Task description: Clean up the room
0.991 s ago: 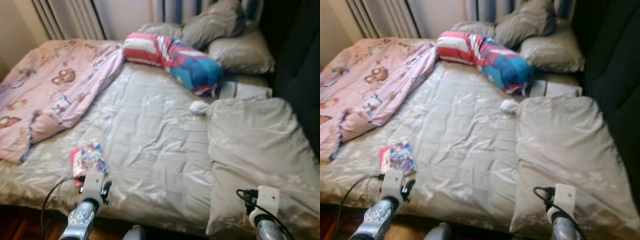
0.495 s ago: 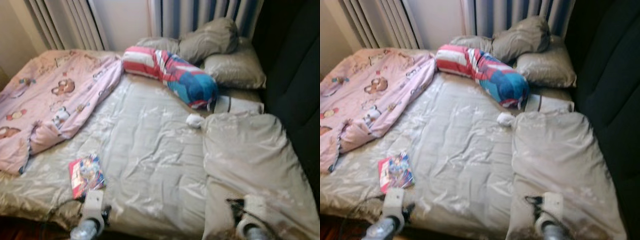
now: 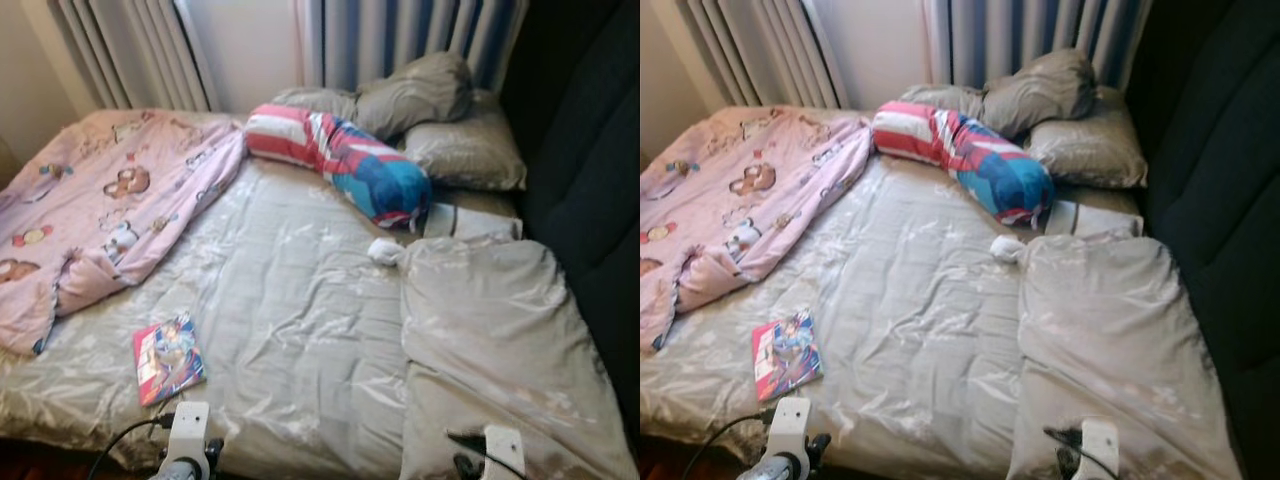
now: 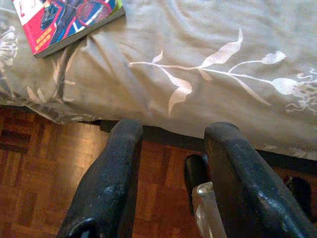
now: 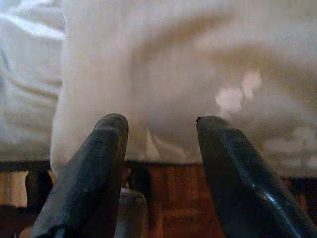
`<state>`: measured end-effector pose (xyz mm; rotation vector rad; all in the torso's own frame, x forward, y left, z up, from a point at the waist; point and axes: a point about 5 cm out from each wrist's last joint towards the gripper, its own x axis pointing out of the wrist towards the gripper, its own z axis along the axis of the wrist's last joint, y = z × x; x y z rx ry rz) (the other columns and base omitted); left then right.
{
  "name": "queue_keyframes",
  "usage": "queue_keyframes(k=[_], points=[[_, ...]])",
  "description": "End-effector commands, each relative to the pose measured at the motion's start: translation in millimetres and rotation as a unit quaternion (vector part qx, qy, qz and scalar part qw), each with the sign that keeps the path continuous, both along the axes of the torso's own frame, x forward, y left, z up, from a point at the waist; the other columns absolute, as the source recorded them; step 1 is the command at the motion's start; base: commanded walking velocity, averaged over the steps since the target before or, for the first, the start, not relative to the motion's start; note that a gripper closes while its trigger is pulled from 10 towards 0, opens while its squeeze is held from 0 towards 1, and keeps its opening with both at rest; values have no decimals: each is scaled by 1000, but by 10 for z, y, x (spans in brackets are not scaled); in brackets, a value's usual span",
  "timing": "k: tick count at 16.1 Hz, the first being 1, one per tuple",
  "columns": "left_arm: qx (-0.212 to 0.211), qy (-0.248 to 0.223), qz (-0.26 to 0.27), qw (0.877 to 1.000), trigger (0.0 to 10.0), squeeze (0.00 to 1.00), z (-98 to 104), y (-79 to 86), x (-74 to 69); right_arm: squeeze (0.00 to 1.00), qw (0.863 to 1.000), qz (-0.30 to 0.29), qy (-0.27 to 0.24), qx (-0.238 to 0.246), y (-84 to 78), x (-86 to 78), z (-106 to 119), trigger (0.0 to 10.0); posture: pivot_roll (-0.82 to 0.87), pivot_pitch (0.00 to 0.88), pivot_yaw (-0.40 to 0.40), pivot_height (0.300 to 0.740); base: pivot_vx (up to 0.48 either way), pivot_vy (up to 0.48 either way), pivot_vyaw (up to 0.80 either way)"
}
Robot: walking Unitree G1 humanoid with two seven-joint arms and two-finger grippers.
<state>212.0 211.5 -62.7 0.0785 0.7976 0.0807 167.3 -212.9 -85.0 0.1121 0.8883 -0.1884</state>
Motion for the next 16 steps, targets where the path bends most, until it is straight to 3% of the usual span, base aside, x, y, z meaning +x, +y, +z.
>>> queue_keyframes(k=[1, 7, 11, 13, 16], points=[[5, 25, 1, 1000, 10000, 0, -60, 23, -100, 0, 1000, 18, 12, -3, 44, -29, -23, 10000, 8, 0, 20, 740, 0, 0, 0], [8, 46, 9, 999, 10000, 0, -103, 86, -194, 0, 1000, 16, 23, -2, 56, -98, -56, 10000, 9, 0, 23, 740, 0, 0, 0], [17, 63, 22, 998, 10000, 0, -118, 262, -306, 0, 998, 24, 45, -21, -3, -251, -104, 10000, 10, 0, 29, 740, 0, 180, 0], [20, 65, 28, 997, 10000, 0, -114, 328, -337, 0, 998, 34, 33, -30, -26, -164, -65, 10000, 13, 0, 26, 740, 0, 240, 800], [20, 68, 33, 997, 10000, 0, -125, 355, -377, 0, 999, 11, 22, -29, -72, -118, -37, 10000, 13, 0, 26, 740, 0, 259, 0]])
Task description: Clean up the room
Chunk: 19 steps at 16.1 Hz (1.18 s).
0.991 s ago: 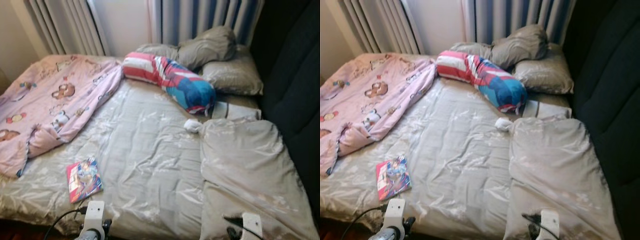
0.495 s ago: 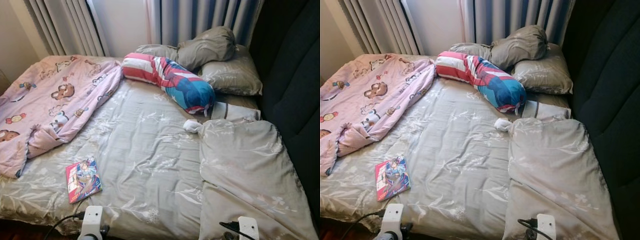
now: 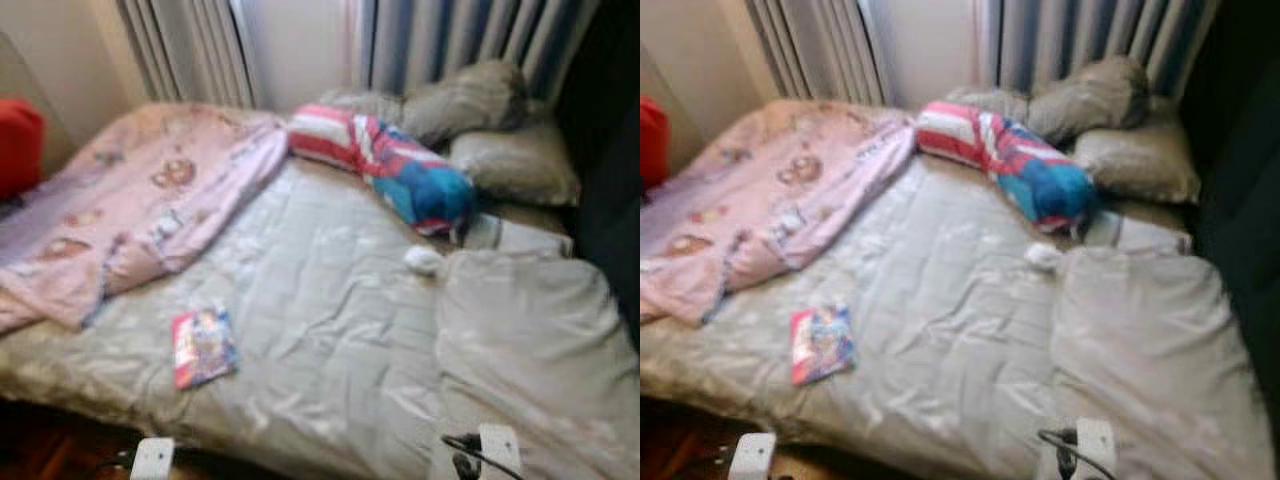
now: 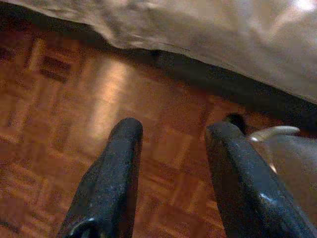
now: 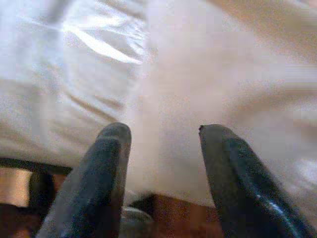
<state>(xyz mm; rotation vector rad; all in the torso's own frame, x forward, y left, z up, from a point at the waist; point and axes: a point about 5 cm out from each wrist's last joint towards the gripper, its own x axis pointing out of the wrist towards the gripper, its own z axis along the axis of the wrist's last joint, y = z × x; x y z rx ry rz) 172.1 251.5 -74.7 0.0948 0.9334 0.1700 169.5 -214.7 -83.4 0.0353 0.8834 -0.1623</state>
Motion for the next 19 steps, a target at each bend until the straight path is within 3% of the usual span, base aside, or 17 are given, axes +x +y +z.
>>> queue_keyframes(k=[1, 4, 11, 19], points=[[-3, 1, -6, 1000, 10000, 0, -6, -47, 19, 0, 1000, -21, 18, 0, -62, -133, -47, 10000, 11, 0, 27, 740, 0, 274, 0], [-5, 2, -6, 1000, 10000, 0, -14, -86, 28, 0, 999, -35, 14, 0, -111, -113, -30, 10000, 12, 0, 27, 740, 0, 274, 0], [-8, 3, -7, 1000, 10000, 0, -21, -136, 48, 0, 999, -39, 14, 6, -37, -90, -38, 10000, 14, 0, 31, 740, 0, 274, 0], [-4, 7, -7, 1000, 10000, 0, -25, -95, 14, 0, 999, -49, 14, 11, -18, -81, -40, 10000, 13, 1, 45, 740, 0, 277, 0]])
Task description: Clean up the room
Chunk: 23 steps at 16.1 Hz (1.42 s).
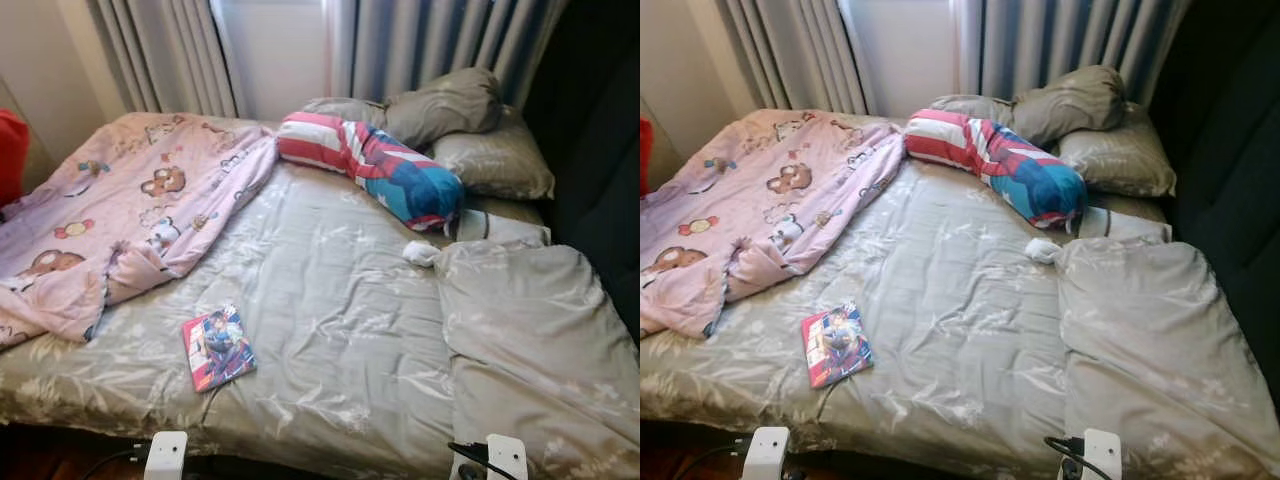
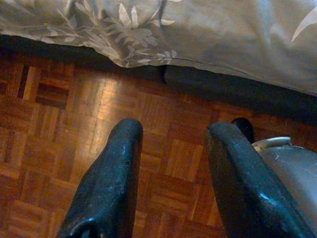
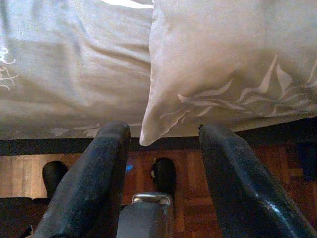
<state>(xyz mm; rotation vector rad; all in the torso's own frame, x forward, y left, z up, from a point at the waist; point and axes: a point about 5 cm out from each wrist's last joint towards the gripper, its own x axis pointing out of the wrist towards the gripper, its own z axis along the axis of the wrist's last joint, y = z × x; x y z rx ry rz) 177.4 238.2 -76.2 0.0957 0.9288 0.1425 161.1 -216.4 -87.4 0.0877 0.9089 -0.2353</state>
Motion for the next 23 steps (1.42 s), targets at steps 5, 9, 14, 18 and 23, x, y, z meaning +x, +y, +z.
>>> queue_keyframes(k=[5, 9, 14, 18, 23], points=[[4, 14, 2, 1000, 10000, 0, -25, 71, -95, 0, 1000, -16, 1, 4, -6, -3, -2, 10000, 13, 7, 50, 740, 0, 302, 0], [3, 14, -9, 1000, 10000, 0, -37, -1, -80, 0, 1000, -22, 0, 3, -10, -6, -2, 10000, 14, 15, 53, 740, 0, 336, 0], [1, 14, -16, 1000, 10000, 0, -44, -66, -56, 0, 1000, -24, 1, 5, -6, -16, -7, 10000, 13, 21, 55, 740, 0, 480, 0], [1, 11, -17, 1000, 10000, 0, -38, -75, -39, 0, 1000, -24, 1, 6, 5, -13, -8, 10000, 14, 21, 58, 740, 0, 480, 0], [3, -7, -22, 1000, 10000, 0, 40, -78, 127, 0, 1000, -24, 1, 8, 19, -17, -12, 10000, 18, 23, 62, 740, 0, 480, 0]])
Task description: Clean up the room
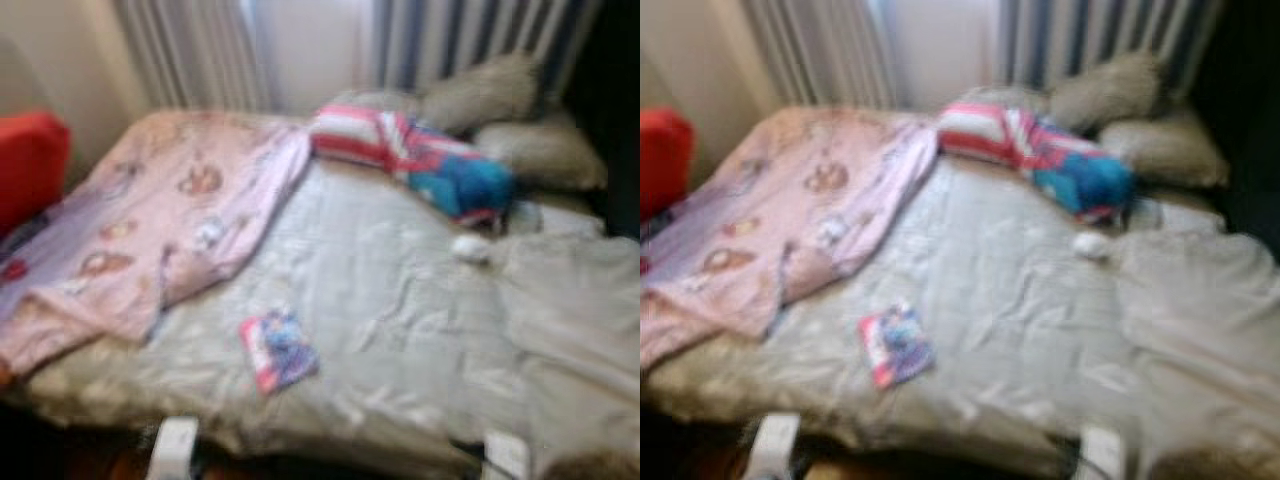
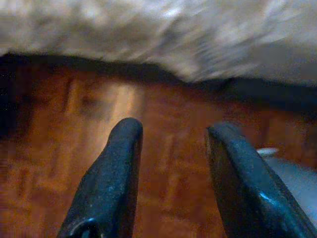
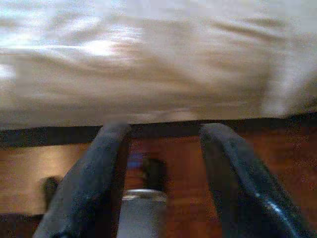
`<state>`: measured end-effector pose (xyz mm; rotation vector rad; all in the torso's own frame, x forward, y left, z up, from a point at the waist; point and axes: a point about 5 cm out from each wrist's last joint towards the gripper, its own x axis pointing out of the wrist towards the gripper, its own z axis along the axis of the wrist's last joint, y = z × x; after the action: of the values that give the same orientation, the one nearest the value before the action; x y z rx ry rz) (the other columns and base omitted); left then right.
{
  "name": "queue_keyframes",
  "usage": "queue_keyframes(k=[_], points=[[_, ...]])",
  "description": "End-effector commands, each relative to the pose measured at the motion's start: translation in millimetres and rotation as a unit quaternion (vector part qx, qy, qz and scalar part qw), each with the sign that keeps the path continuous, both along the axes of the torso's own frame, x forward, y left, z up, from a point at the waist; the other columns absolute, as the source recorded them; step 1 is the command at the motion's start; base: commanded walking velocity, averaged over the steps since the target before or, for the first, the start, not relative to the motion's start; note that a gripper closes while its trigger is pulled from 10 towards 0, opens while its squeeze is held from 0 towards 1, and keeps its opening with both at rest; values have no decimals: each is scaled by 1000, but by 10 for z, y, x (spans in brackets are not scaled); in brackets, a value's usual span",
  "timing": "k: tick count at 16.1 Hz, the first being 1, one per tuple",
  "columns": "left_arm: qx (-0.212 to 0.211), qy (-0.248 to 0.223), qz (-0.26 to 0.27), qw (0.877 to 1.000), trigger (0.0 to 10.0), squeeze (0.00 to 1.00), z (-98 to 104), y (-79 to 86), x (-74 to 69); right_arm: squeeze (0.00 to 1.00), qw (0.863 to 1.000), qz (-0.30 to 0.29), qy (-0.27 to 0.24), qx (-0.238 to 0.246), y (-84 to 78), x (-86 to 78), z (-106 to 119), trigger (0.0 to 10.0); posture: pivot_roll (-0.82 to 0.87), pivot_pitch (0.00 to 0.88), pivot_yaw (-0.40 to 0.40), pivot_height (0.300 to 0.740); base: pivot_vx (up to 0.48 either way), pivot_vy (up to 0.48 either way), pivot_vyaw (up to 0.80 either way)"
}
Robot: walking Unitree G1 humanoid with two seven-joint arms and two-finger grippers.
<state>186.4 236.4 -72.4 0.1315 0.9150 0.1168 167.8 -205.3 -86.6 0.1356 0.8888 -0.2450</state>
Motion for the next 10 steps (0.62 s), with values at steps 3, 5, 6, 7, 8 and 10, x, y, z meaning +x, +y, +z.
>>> queue_keyframes(k=[3, 5, 6, 7, 8, 10], points=[[-7, -8, -4, 1000, 10000, 0, 36, -76, 114, 0, 1000, -10, 12, -8, -85, -81, -21, 10000, 20, 25, 63, 740, 0, 480, 0], [-8, -10, -6, 1000, 10000, 0, 49, -104, 153, 0, 1000, -10, 12, -7, -83, -80, -21, 10000, 20, 25, 64, 740, 0, 480, 0], [-9, -14, -8, 1000, 10000, 0, 68, -149, 210, 0, 1000, -10, 12, -7, -82, -79, -21, 10000, 21, 25, 64, 740, 0, 480, 0], [-10, -16, -10, 1000, 10000, 0, 81, -173, 244, 0, 1000, -10, 12, -7, -82, -79, -20, 10000, 20, 25, 64, 740, 0, 480, 0], [-11, -21, -13, 1000, 10000, 0, 110, -229, 316, 0, 1000, -10, 12, -7, -82, -79, -21, 10000, 21, 25, 65, 740, 0, 480, 0], [-12, -24, -15, 1000, 10000, 0, 124, -261, 353, 0, 1000, -10, 12, -7, -82, -80, -21, 10000, 21, 24, 64, 740, 0, 480, 0]])
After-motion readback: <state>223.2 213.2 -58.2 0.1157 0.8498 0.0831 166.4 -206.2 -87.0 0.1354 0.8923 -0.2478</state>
